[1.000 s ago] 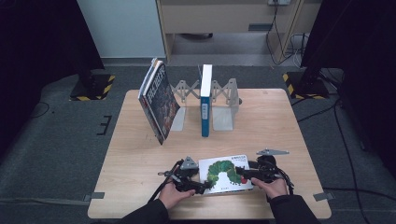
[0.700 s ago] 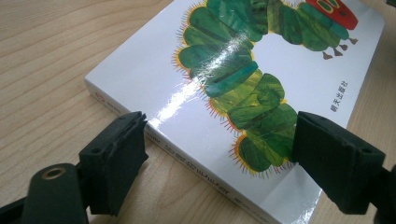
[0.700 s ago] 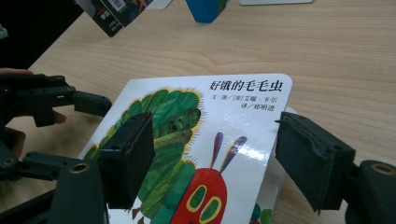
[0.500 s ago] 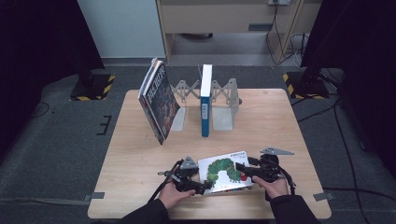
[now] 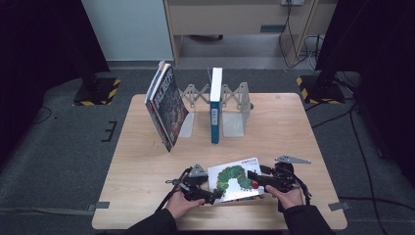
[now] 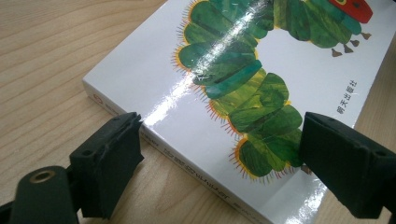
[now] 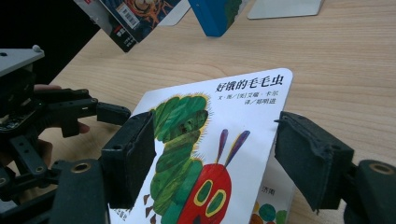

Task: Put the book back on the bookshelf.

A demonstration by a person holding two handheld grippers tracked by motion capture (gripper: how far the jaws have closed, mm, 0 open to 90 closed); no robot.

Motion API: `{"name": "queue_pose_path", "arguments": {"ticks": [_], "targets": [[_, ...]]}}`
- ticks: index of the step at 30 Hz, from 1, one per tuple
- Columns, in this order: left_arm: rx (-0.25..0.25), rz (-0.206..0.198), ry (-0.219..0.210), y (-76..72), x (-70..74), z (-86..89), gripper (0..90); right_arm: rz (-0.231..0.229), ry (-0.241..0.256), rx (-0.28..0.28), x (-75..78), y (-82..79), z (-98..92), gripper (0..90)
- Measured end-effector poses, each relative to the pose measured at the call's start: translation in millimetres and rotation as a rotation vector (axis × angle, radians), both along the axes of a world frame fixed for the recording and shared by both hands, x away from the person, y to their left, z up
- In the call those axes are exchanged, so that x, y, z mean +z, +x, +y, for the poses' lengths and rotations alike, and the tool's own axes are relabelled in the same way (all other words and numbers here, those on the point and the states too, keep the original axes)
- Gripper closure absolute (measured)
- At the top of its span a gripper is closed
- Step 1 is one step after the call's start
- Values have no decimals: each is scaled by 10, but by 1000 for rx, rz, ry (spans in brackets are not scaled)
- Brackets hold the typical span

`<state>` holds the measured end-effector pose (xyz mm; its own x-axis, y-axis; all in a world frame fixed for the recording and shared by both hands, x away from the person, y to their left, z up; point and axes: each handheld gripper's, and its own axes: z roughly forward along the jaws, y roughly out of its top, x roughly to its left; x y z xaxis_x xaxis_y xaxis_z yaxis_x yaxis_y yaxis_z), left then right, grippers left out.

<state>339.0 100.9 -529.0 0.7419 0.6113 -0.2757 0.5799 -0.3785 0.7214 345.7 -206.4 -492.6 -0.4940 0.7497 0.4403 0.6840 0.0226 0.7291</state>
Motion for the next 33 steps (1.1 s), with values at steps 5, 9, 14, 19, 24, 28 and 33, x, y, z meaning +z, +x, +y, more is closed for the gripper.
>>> {"name": "queue_pose_path", "arguments": {"ticks": [5, 9, 14, 19, 24, 28, 33], "targets": [[-4, 0, 3, 1, 0, 3, 112, 5, 6, 1, 5, -10, -5, 291], [-6, -1, 4, -1, -1, 1, 111, 15, 0, -1, -2, -15, -1, 290], [-7, -1, 2, 0, -2, 1, 107, 18, 2, -1, -5, -18, -5, 291], [-6, 9, -11, 7, -4, 4, 91, -15, 58, 8, 43, -15, -22, 296], [-14, 1, -6, 0, -10, -9, 77, 0, 21, -3, 0, 43, 9, 278], [-16, -5, -2, -4, -12, -13, 72, 3, 11, -14, -24, 82, 23, 278], [-13, 0, -7, -3, -12, -14, 67, -9, 63, -22, -5, 94, 5, 292]]}}
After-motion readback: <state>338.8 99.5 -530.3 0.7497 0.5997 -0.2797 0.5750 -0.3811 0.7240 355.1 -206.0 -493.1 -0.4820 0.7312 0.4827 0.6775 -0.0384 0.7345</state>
